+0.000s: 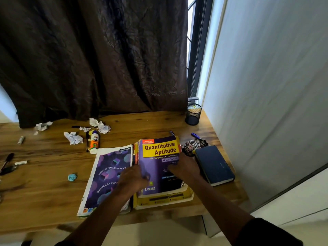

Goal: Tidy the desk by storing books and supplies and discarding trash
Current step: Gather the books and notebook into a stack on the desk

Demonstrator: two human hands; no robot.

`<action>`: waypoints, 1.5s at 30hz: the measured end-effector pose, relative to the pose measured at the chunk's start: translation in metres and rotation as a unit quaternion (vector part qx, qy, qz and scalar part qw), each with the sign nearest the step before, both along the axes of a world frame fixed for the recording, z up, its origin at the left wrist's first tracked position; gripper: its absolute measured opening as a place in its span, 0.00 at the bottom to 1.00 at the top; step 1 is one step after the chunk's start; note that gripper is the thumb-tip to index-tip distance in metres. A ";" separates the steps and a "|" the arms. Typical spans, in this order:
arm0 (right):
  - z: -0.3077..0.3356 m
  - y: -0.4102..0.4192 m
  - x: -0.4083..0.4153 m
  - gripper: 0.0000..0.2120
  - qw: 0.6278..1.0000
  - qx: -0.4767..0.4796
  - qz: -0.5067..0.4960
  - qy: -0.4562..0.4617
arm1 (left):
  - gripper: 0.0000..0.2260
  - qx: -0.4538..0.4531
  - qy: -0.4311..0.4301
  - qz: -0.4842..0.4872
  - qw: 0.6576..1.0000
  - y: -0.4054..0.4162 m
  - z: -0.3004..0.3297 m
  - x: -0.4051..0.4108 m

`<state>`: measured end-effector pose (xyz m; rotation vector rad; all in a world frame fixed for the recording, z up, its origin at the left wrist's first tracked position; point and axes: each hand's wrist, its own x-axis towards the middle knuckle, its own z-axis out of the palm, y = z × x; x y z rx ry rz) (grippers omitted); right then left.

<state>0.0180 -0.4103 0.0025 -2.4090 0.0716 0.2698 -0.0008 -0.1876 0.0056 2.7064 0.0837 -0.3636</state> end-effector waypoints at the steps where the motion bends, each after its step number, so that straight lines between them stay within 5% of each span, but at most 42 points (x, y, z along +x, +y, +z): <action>1: 0.002 -0.001 -0.001 0.13 1.000 -0.001 0.006 -0.001 | 0.15 0.003 0.000 -0.004 1.000 0.000 0.000 0.001; 6: 0.007 -0.017 -0.008 0.07 0.994 -0.045 -0.064 -0.070 | 0.19 0.069 -0.018 -0.018 0.997 0.000 0.004 0.003; 10: -0.005 -0.048 -0.007 0.13 0.959 -0.170 -0.165 -0.157 | 0.23 0.112 -0.119 -0.062 0.985 -0.015 0.021 0.006; 15: -0.001 -0.080 -0.006 0.35 0.952 -0.208 -0.220 -0.045 | 0.22 -0.013 -0.154 -0.165 0.974 -0.057 0.025 0.012; 20: 0.000 -0.104 -0.003 0.42 0.951 -0.177 -0.241 0.073 | 0.20 -0.115 -0.124 -0.314 0.934 -0.110 0.028 0.002; 27: 0.007 -0.121 0.007 0.52 0.947 -0.138 -0.260 0.131 | 0.33 0.029 -0.069 -0.476 0.876 -0.172 0.004 0.000; 31: 0.008 -0.134 0.012 0.55 0.948 -0.096 -0.263 0.151 | 0.34 0.046 -0.041 -0.470 0.881 -0.178 -0.012 -0.006; 34: 0.009 -0.137 0.013 0.36 0.957 -0.071 -0.251 0.125 | 0.35 0.007 -0.038 -0.436 0.899 -0.173 -0.015 -0.010; 39: 0.030 -0.137 0.019 0.24 0.963 -0.008 -0.238 0.124 | 0.33 -0.132 -0.021 -0.336 0.932 -0.166 -0.002 -0.018; 45: 0.067 -0.122 0.024 0.29 0.977 -0.084 -0.178 0.078 | 0.26 -0.233 0.008 -0.256 0.938 -0.168 0.015 -0.014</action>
